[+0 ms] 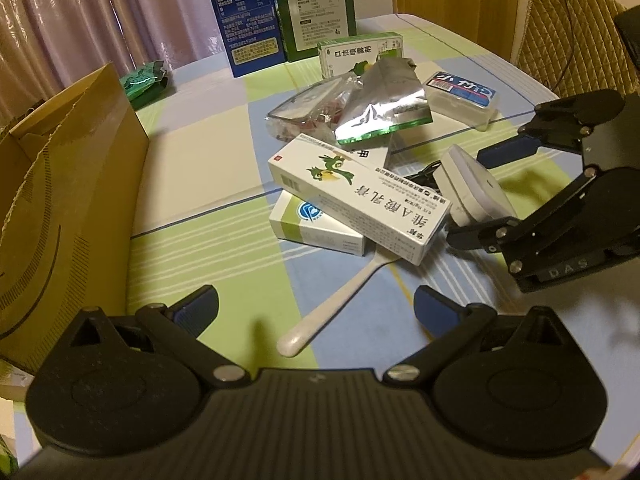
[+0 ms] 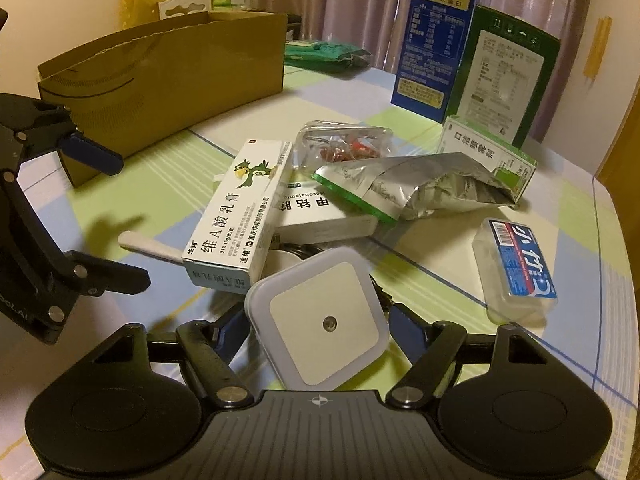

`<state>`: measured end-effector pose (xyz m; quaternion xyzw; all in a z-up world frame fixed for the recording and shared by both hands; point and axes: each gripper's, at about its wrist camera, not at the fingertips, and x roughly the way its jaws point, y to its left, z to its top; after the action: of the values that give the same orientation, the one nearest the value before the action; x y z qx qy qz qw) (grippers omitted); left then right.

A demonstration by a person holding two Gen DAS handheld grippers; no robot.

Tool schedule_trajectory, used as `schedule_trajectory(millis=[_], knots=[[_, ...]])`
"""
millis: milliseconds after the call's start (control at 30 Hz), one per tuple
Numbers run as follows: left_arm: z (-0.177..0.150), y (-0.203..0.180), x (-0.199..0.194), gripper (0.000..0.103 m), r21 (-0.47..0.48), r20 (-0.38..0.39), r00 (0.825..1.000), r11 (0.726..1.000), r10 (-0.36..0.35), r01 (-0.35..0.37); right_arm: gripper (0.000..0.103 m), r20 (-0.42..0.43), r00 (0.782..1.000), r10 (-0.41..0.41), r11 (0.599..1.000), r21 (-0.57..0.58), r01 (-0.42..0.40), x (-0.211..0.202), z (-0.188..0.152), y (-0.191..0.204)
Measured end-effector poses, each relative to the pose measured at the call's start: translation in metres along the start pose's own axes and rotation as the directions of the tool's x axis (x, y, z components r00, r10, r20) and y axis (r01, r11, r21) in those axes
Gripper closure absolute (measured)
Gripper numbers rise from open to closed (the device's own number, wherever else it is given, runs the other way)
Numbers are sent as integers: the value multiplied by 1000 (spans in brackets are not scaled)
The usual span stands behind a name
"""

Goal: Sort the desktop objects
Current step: 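Reach the right gripper to the white square night-light and close on it, then lift the night-light with the right gripper while the left gripper reaches the white medicine box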

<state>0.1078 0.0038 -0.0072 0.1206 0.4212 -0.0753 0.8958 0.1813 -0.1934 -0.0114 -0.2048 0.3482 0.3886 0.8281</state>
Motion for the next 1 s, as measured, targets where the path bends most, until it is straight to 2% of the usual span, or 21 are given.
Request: schedule_trajectory(millis=[500, 1000], knots=[[0, 0, 2, 1, 2, -4, 1000, 1000, 4, -4, 31, -18, 1000, -7, 1000, 9, 7, 2, 2, -1], [0, 2, 3, 1, -14, -7, 1000, 1000, 8, -8, 31, -58, 996, -68, 997, 26, 70, 0, 3, 2]])
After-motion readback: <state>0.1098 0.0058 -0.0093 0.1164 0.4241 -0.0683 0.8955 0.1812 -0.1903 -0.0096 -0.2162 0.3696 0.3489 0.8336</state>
